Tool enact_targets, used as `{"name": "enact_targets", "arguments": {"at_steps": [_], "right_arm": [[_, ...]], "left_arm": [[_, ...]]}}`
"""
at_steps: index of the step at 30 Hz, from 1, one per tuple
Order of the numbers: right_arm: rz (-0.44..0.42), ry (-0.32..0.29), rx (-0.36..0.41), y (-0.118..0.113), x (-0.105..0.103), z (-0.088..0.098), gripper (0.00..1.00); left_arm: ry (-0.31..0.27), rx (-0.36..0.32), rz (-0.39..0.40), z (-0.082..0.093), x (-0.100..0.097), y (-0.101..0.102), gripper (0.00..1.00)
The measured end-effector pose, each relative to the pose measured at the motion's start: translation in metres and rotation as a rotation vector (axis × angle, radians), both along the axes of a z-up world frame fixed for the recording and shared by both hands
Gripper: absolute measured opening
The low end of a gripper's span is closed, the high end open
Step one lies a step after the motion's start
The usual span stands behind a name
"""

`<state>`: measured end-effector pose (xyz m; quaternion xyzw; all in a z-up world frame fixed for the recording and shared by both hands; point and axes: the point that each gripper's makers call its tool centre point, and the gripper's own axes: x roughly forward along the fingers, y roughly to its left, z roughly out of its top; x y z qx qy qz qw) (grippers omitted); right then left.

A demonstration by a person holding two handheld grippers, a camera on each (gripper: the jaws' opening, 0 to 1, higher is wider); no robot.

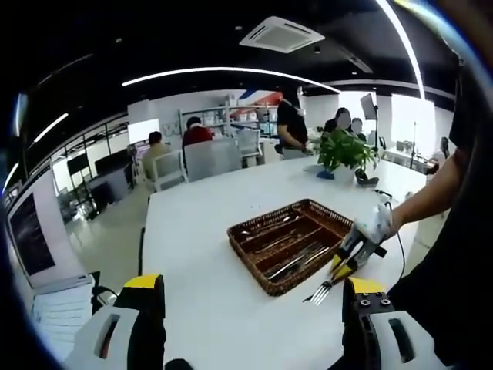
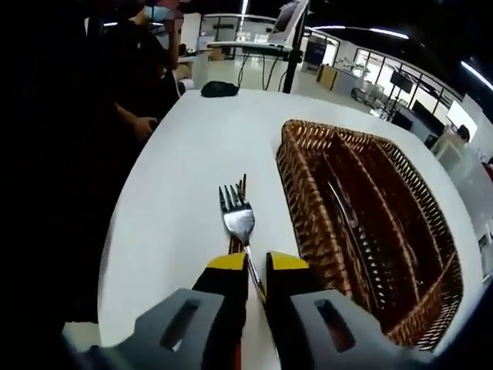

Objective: Arrange the knives, forks, and spoons in their matching storage slots by inserting each utensil handle-first until every utensil is classified and aligned in the correct compartment

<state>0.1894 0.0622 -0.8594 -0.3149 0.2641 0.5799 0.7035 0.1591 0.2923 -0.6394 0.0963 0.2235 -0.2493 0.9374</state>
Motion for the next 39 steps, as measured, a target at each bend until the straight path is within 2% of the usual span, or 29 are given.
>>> {"name": "enact_targets", "arguments": {"at_steps": [5, 9, 12, 19, 24, 29, 39], "right_arm": [[-0.004, 0.013, -0.010, -0.009, 0.004, 0.000, 0.05], [0.031, 0.039, -0.020, -0.009, -0.002, -0.001, 0.02], [0.050, 0.039, -0.041, -0.009, -0.003, -0.006, 0.03], [0.088, 0.060, -0.042, -0.004, -0.010, -0.004, 0.07], [0.092, 0.038, -0.073, -0.006, -0.006, -0.009, 0.05], [0.112, 0.046, -0.076, 0.000, -0.008, -0.010, 0.07], [0.115, 0.077, -0.038, 0.008, -0.006, -0.010, 0.02]], "left_arm": [[0.002, 0.000, -0.003, 0.000, 0.003, 0.000, 1.00], [0.002, -0.002, -0.010, 0.000, 0.006, 0.000, 1.00], [0.004, -0.002, -0.014, -0.001, 0.007, -0.001, 1.00], [0.007, 0.004, -0.018, -0.001, 0.005, 0.005, 1.00], [0.008, 0.003, -0.012, -0.002, 0.003, 0.008, 1.00], [0.010, 0.003, -0.012, -0.003, 0.002, 0.010, 1.00], [0.010, 0.001, 0.002, -0.004, 0.000, 0.016, 1.00]]}}
